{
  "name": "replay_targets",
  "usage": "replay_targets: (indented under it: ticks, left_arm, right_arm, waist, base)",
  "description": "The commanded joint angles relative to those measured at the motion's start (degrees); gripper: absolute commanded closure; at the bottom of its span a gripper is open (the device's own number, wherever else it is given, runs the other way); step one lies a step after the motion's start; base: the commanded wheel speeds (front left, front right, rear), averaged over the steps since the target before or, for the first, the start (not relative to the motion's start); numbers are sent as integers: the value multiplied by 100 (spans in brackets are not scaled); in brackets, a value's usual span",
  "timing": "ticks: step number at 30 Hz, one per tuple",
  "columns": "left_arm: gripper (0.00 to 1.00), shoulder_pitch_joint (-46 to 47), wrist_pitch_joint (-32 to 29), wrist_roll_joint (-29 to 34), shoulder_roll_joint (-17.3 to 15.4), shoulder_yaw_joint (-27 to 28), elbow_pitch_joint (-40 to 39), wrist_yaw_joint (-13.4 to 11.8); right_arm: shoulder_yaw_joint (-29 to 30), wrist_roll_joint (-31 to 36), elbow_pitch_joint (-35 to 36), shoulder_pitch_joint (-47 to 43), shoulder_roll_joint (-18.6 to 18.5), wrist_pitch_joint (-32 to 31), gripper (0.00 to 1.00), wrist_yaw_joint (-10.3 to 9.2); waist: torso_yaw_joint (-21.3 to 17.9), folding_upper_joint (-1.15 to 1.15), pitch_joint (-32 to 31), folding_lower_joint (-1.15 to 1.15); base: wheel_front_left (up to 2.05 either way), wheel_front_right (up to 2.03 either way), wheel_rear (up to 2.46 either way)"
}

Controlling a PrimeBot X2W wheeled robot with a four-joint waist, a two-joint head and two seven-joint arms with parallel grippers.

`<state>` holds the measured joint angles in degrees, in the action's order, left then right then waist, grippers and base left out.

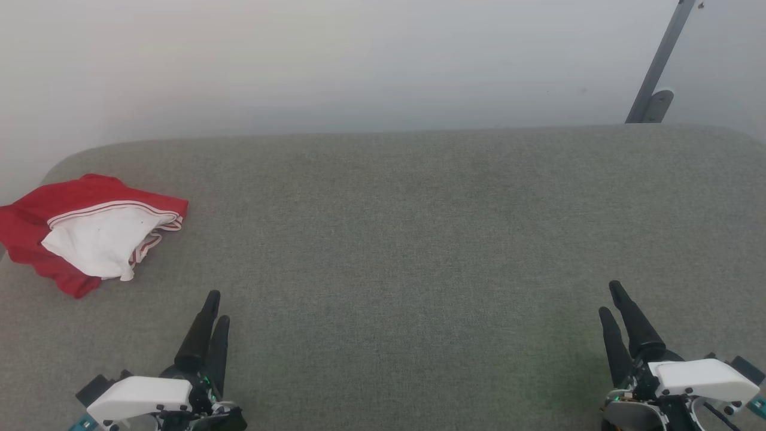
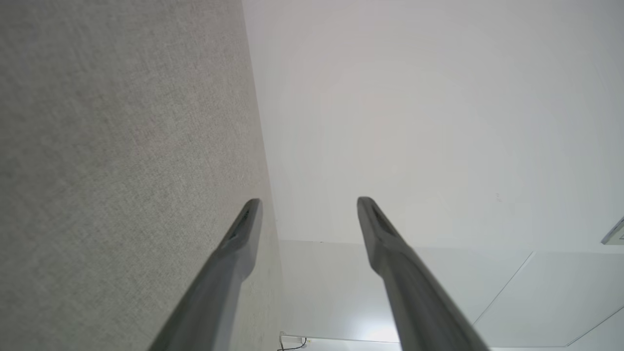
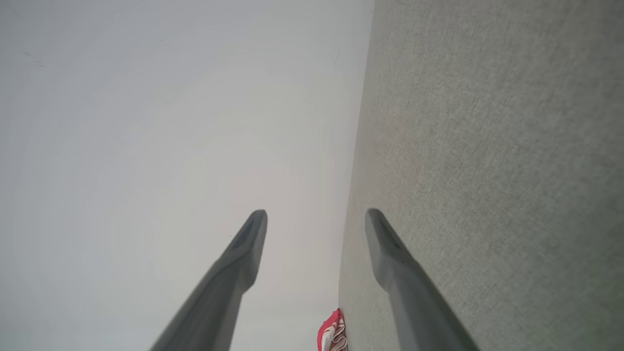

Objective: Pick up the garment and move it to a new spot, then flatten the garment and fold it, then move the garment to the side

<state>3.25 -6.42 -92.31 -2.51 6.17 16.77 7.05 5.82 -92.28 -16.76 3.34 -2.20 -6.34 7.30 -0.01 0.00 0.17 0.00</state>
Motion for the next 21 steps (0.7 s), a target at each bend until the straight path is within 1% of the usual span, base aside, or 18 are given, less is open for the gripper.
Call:
replay_targets:
  ticks: [1, 11, 21]
  left_arm:
    - [0, 100, 37, -20, -15, -13, -166, -8]
    - [0, 4, 244, 112, -55, -110, -498, -178]
    - [0, -56, 570, 784, -278, -267, -688, -377]
  right_arm:
    - [-63, 12, 137, 128, -23, 77, 0, 1]
    - [-323, 218, 213, 203, -47, 365, 0, 4]
    - [-500, 987, 202, 304, -127, 601, 0, 6]
  waist:
    - [-2, 0, 0, 0]
    - [-20, 0, -2, 0]
    - [-47, 0, -9, 0]
  base:
    - [0, 0, 0]
    - [0, 0, 0]
    - [0, 0, 0]
